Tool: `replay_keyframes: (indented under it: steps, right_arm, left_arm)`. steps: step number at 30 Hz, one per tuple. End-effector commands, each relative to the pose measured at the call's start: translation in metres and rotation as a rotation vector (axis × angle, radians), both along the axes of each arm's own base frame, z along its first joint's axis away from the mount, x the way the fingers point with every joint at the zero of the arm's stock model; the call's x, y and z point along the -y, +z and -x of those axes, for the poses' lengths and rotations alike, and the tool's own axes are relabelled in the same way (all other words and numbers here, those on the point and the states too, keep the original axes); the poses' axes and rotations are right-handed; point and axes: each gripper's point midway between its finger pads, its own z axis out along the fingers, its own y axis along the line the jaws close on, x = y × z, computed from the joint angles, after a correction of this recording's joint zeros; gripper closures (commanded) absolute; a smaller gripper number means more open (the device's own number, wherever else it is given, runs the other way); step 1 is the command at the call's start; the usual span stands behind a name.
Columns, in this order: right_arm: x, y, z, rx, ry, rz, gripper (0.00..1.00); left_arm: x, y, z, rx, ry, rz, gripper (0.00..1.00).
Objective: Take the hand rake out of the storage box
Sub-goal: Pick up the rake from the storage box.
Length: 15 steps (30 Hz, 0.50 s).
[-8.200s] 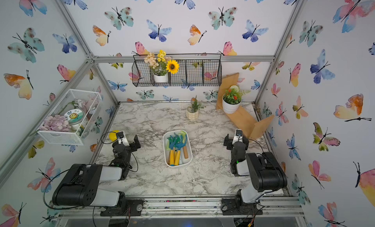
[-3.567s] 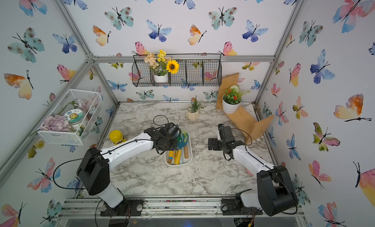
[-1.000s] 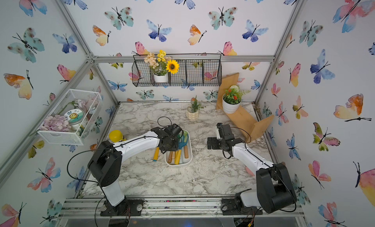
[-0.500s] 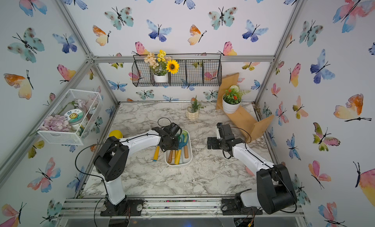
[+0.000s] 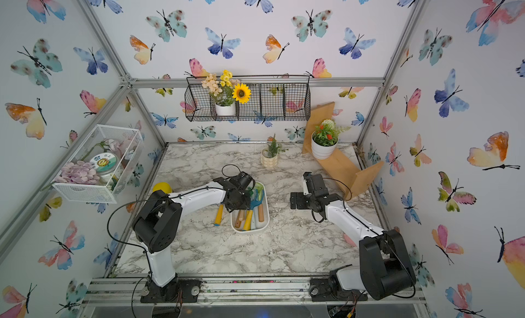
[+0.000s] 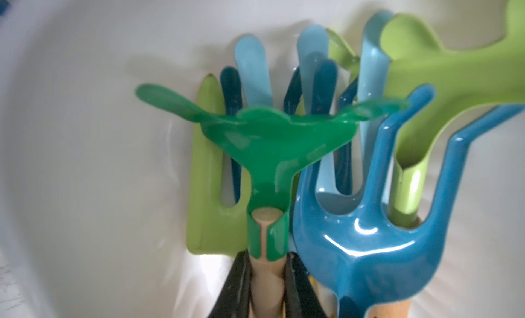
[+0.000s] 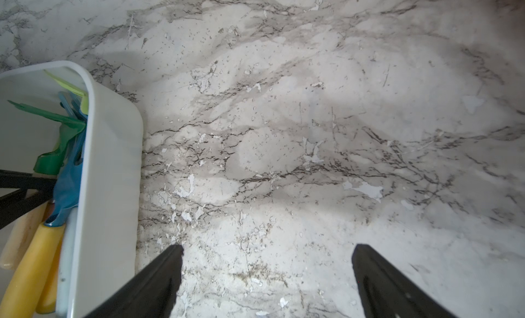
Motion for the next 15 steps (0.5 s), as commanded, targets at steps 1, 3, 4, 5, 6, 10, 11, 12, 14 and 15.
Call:
replay_keyframes:
  steps: [1, 3, 4, 5, 6, 10, 11, 12, 14, 15]
  right_arm:
    - [-0.002, -0.003, 0.006, -0.033, 0.012, -0.002, 0.02]
    - [-0.003, -0.003, 0.006, -0.035, 0.015, -0.005, 0.02]
    - [-0.004, -0.002, 0.005, -0.036, 0.017, -0.006, 0.02]
    - [-0.004, -0.002, 0.005, -0.037, 0.017, -0.006, 0.02]
    - [-0.004, -0.002, 0.005, -0.036, 0.019, -0.006, 0.02]
    - [-0.005, 0.001, 0.003, -0.029, 0.022, -0.008, 0.02]
    - [-0.005, 0.003, 0.002, -0.025, 0.024, -0.008, 0.02]
    - [-0.006, 0.003, 0.001, -0.024, 0.026, -0.008, 0.02]
    - [-0.007, 0.004, -0.001, -0.023, 0.030, -0.011, 0.02]
    - [-0.008, 0.005, -0.002, -0.021, 0.034, -0.014, 0.02]
  left_arm:
    - [0.003, 0.041, -0.004, 0.062, -0.017, 0.038, 0.82]
    - [0.000, 0.051, -0.004, 0.078, -0.014, 0.036, 0.83]
    - [-0.003, 0.054, -0.004, 0.079, -0.009, 0.032, 0.83]
    - [-0.005, 0.059, -0.004, 0.085, -0.005, 0.035, 0.83]
    - [-0.008, 0.063, -0.003, 0.090, -0.002, 0.033, 0.83]
    - [-0.029, 0.083, -0.004, 0.139, 0.027, 0.030, 0.84]
    - [-0.038, 0.086, -0.005, 0.146, 0.039, 0.034, 0.83]
    - [-0.052, 0.088, -0.007, 0.150, 0.059, 0.040, 0.84]
    - [-0.079, 0.087, -0.010, 0.152, 0.087, 0.045, 0.84]
    - [-0.094, 0.087, -0.012, 0.162, 0.098, 0.036, 0.84]
